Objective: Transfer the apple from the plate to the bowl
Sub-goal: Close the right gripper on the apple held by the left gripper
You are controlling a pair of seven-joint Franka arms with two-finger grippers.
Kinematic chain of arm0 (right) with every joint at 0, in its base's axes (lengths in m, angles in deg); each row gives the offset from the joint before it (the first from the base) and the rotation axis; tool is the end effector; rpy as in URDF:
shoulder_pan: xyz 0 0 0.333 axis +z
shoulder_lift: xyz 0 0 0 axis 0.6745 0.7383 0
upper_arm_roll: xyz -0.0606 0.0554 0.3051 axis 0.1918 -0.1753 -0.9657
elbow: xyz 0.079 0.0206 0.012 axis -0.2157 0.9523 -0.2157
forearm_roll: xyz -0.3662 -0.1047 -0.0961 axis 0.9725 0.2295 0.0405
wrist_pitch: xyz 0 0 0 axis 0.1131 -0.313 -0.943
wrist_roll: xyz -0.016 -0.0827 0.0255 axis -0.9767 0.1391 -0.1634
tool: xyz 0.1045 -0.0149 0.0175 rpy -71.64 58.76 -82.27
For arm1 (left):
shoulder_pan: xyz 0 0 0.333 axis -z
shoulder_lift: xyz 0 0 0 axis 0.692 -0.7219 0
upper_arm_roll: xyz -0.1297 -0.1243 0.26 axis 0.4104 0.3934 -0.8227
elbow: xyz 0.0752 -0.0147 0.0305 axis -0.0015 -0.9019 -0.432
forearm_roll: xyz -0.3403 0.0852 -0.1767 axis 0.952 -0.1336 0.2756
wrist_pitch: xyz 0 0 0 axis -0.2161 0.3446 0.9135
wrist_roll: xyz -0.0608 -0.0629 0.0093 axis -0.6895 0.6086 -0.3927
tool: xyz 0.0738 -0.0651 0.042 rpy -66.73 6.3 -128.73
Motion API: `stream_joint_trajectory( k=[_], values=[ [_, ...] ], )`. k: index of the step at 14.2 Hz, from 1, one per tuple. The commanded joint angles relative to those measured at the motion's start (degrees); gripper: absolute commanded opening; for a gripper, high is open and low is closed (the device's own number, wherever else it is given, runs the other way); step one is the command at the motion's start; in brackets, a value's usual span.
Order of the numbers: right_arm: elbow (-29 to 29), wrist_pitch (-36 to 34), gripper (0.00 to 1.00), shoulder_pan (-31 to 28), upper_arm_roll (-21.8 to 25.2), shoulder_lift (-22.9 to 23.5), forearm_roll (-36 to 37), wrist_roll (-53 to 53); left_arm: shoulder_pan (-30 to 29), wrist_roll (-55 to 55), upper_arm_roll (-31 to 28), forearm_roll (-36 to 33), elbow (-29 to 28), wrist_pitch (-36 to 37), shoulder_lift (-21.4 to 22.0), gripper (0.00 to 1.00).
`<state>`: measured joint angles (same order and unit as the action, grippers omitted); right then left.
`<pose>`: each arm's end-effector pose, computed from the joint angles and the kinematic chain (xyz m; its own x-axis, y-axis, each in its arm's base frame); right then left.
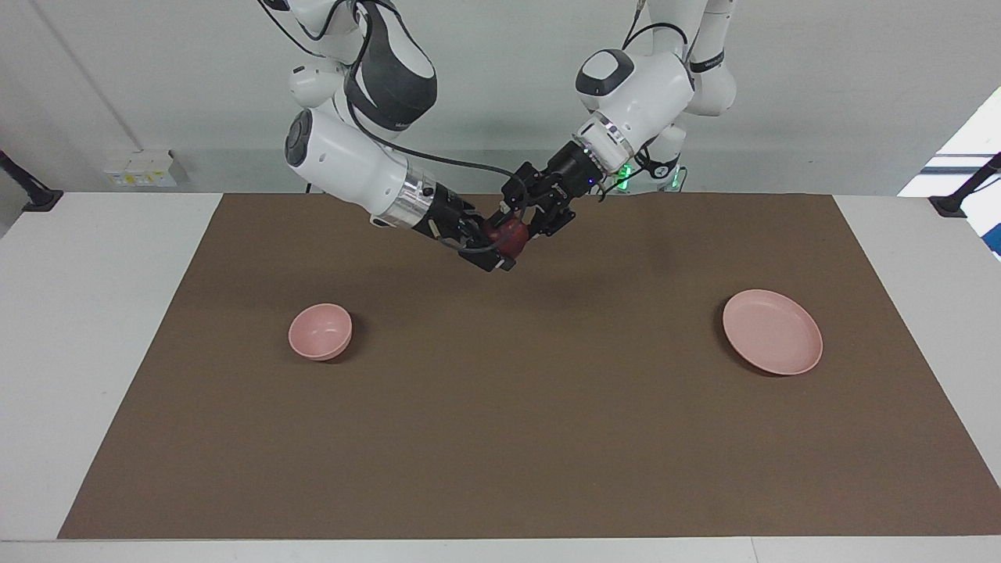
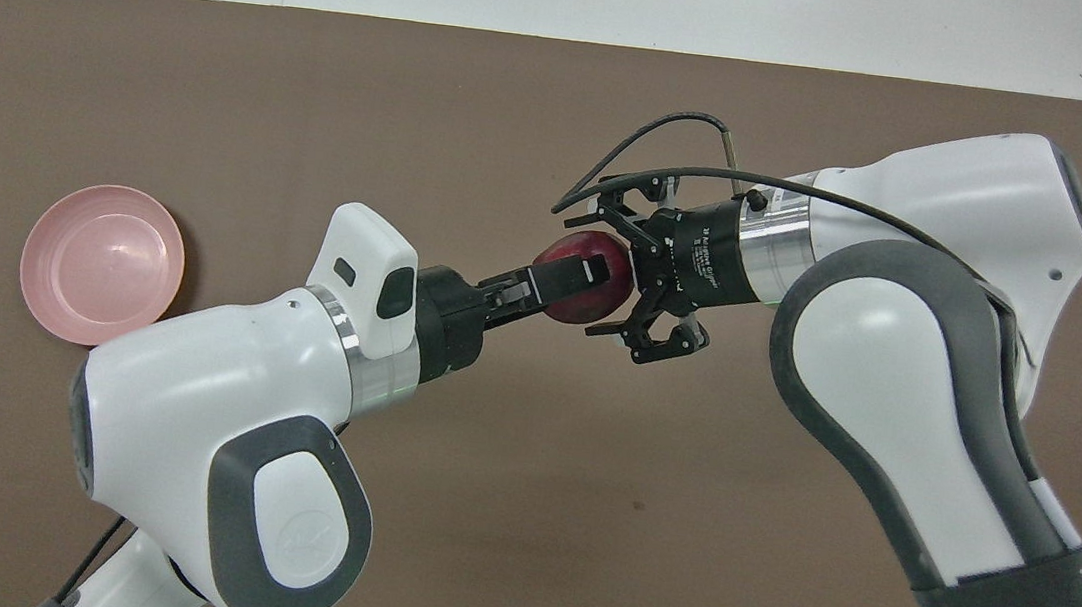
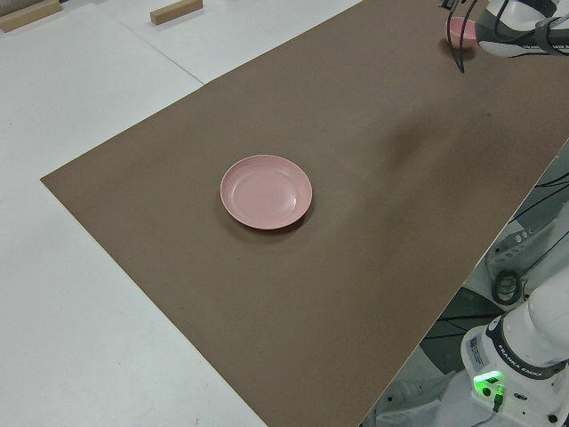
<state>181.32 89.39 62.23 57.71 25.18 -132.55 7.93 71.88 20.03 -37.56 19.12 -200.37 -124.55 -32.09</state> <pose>0.5826 0.2463 0.5139 0.3418 -0.6371 -0.6909 -0.9381 -0.2757 -0.2099 0.4663 -0.3478 0.5307 0.9257 0.3606 0.1145 0.1064 -0.5385 0.8359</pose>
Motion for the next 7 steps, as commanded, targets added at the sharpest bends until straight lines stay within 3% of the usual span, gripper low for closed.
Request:
stream_joint_trajectory(
  k=[1,4,6,7],
  values=[
    [0.53,-0.96,1.0,-0.13,-0.02,-1.07,-1.68,-0.64,0.48,0.74,-0.12,1.11,0.04,-0.9,0.7,0.0],
    [0.53,-0.96,0.99,-0.13,-0.02,-1.07,-2.29,-0.64,0.48,1.01,-0.12,1.11,0.04,-0.9,0.7,0.0],
    [0.62,-0.96,0.78,-0.13,-0.02,-1.07,-2.47,-0.56,0.48,1.01,-0.12,1.11,0.04,-0.9,0.7,0.0],
    [0.53,-0.96,0.54,-0.13,-0.1,-1.07,-2.55,-0.3,0.48,1.01,-0.12,1.11,0.04,-0.9,0.7,0.0]
  ],
)
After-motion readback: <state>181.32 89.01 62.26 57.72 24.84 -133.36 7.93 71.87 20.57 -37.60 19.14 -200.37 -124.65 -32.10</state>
